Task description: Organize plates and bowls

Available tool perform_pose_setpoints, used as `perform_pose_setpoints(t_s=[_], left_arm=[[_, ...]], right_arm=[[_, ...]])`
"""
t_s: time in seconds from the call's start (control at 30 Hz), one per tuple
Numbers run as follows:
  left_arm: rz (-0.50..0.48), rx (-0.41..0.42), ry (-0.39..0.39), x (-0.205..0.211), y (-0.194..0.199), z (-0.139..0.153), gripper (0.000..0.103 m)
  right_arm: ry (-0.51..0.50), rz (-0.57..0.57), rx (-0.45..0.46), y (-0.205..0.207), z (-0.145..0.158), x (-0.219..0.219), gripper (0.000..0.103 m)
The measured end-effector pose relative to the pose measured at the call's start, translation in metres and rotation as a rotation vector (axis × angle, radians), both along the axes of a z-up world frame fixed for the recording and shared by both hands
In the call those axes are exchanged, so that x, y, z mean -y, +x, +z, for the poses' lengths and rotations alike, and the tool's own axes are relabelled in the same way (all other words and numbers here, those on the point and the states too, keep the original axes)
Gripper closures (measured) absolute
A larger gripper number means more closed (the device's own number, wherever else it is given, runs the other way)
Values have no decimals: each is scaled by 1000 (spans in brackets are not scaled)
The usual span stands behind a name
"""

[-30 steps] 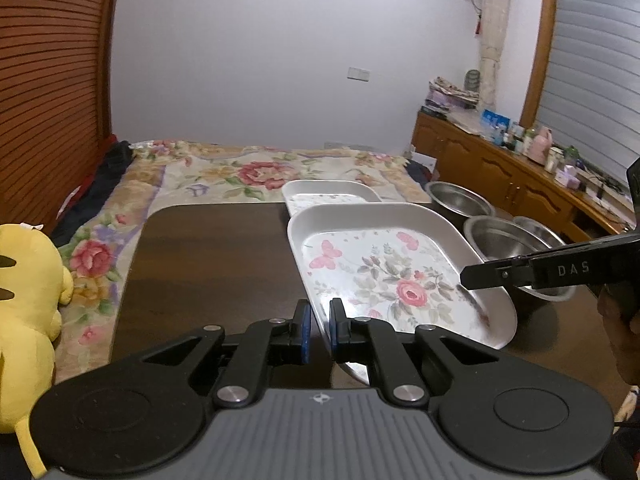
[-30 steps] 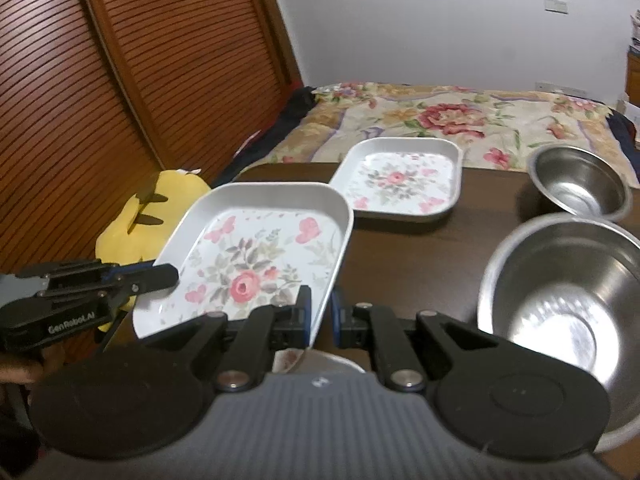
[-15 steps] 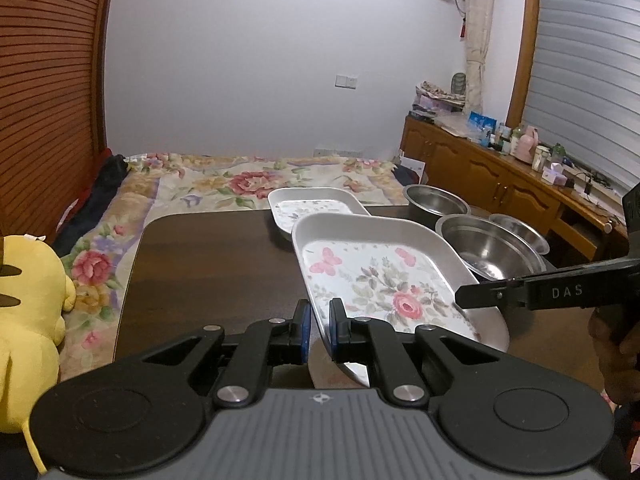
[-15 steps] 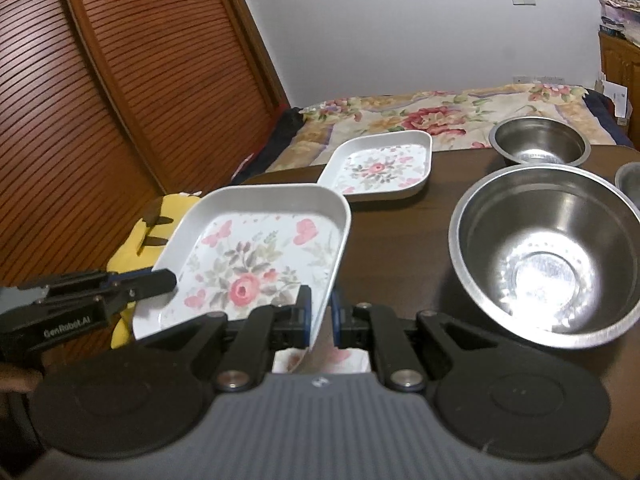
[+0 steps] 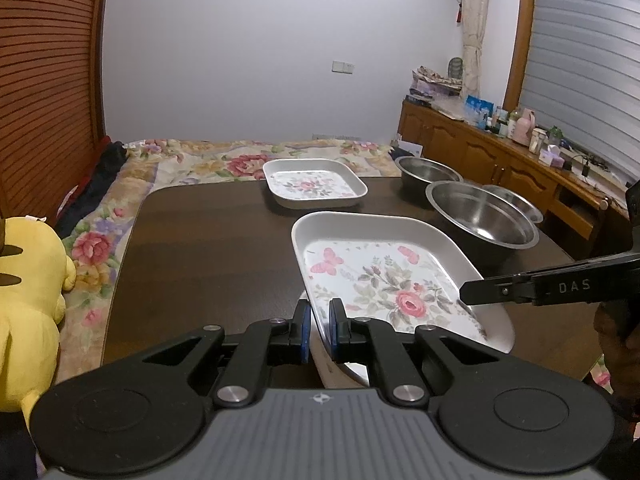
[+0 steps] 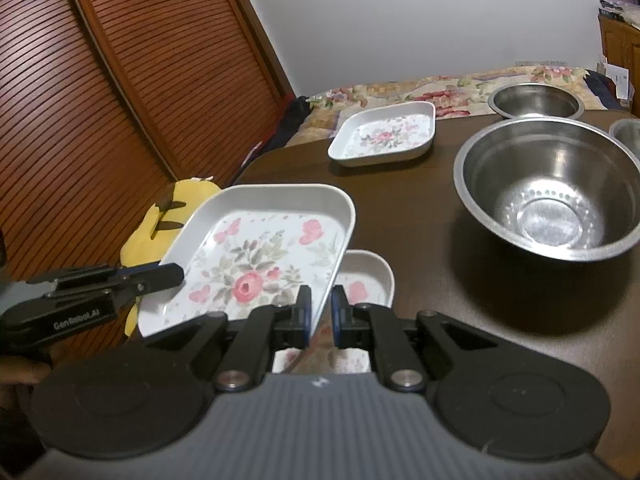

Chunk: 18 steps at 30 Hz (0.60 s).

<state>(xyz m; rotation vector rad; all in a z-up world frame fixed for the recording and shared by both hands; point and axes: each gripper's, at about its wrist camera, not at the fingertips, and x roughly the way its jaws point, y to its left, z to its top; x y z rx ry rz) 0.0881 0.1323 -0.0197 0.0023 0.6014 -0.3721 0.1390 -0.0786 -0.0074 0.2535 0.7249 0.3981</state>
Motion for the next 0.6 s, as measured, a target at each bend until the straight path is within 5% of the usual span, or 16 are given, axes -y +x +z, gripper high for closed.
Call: perform_pose_setpoints(t_s=[0.6], left_arm=[[-9,-50,-2,10,-5,-22,92]], right_arm=[[-29,-71,23,-16,-21,8,91]])
